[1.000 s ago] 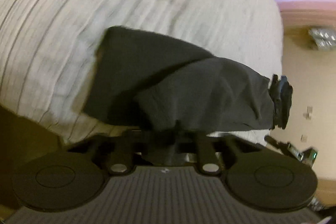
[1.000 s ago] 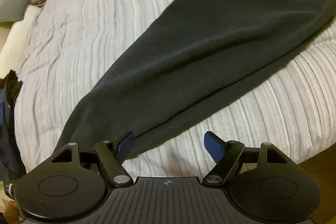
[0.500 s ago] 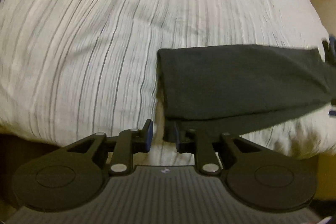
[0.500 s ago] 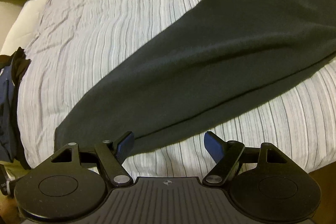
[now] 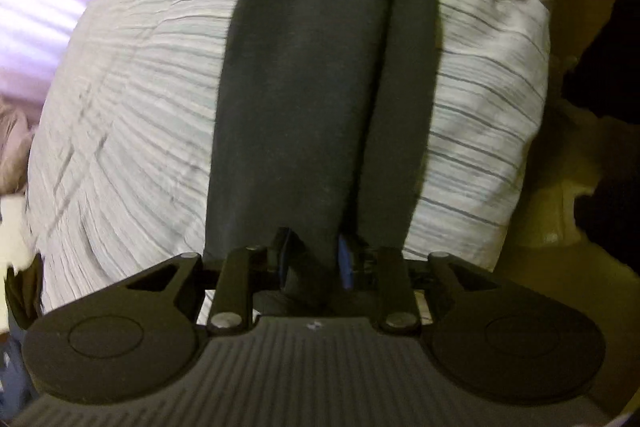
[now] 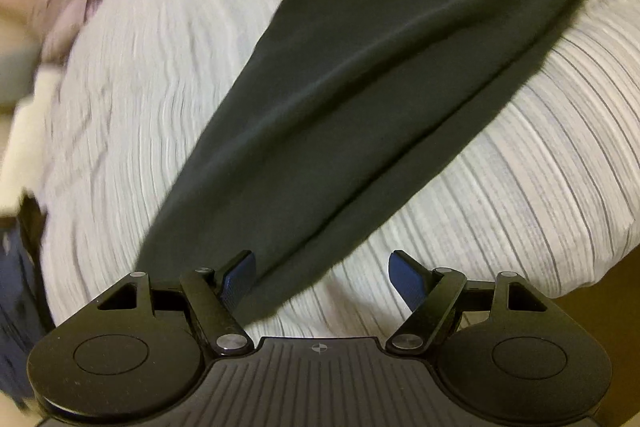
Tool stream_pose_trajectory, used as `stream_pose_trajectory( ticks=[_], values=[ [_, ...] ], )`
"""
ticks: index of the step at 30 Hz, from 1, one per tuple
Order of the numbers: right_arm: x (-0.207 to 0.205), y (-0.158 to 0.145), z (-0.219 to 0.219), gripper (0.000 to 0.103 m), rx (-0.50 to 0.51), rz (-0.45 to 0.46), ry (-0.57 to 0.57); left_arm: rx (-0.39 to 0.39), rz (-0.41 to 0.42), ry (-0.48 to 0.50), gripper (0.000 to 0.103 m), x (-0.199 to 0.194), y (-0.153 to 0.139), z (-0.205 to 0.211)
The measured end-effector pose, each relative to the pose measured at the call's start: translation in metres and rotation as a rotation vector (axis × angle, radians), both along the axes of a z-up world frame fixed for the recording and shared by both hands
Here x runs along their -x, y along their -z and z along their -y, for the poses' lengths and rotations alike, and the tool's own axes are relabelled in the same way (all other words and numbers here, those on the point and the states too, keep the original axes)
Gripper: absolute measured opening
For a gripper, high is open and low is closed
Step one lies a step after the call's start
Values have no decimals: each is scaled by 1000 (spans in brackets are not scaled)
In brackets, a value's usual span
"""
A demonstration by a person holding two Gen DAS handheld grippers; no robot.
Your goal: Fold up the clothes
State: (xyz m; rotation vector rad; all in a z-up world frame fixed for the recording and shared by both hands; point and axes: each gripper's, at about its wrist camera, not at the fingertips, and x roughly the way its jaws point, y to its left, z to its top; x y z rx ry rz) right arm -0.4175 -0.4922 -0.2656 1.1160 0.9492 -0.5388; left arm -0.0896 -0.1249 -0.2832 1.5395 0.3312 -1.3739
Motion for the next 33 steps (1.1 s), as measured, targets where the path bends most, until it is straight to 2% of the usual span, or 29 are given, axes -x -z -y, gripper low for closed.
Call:
stream_pose_trajectory(
  ticks=[1, 2, 4, 6, 10, 15, 17, 20, 21, 22, 23, 24, 25, 28, 30, 33],
  values=[
    [6, 4, 6, 77, -12, 23, 40, 17, -26, -23, 2, -3, -10, -1],
    [10, 9, 12, 77, -20, 44, 72, 42, -60, -57, 2, -7, -22, -4],
    [18, 17, 24, 77, -26, 89, 134, 114, -160, -190, 2, -27, -51, -6],
    [26, 26, 34, 77, -33, 164, 193, 132, -235, -269, 2, -37, -70, -10],
    [36, 47, 49, 77, -53, 261, 283, 76, -248, -249, 2, -30, -79, -12],
    [35, 76, 52, 76, -147, 359, 353, 49, -243, -277, 2, -35, -80, 2],
    [34, 85, 53, 76, -187, 406, 374, 28, -231, -262, 2, -36, -81, 6],
    [34, 94, 62, 76, -193, 449, 412, -7, -213, -228, 2, -34, -76, 10],
    [37, 95, 67, 71, -188, 456, 430, -16, -205, -217, 2, -33, -75, 11],
    [40, 96, 74, 47, -180, 453, 455, -22, -199, -208, 2, -32, -74, 11],
    [41, 97, 79, 33, -176, 436, 473, -28, -194, -200, 2, -31, -72, 11],
    [44, 97, 84, 14, -174, 418, 488, -33, -189, -193, 2, -30, -71, 11],
    [48, 94, 89, 6, -166, 408, 492, -34, -176, -172, 2, -27, -71, 10],
    [54, 64, 94, 3, -84, 395, 427, -40, -118, -69, 2, -13, -69, -1],
    [57, 55, 92, 3, -65, 375, 400, -77, -108, -36, 2, -5, -58, -6],
    [55, 61, 89, 3, -64, 301, 393, -135, -90, -4, 2, 4, -39, -11]
  ],
)
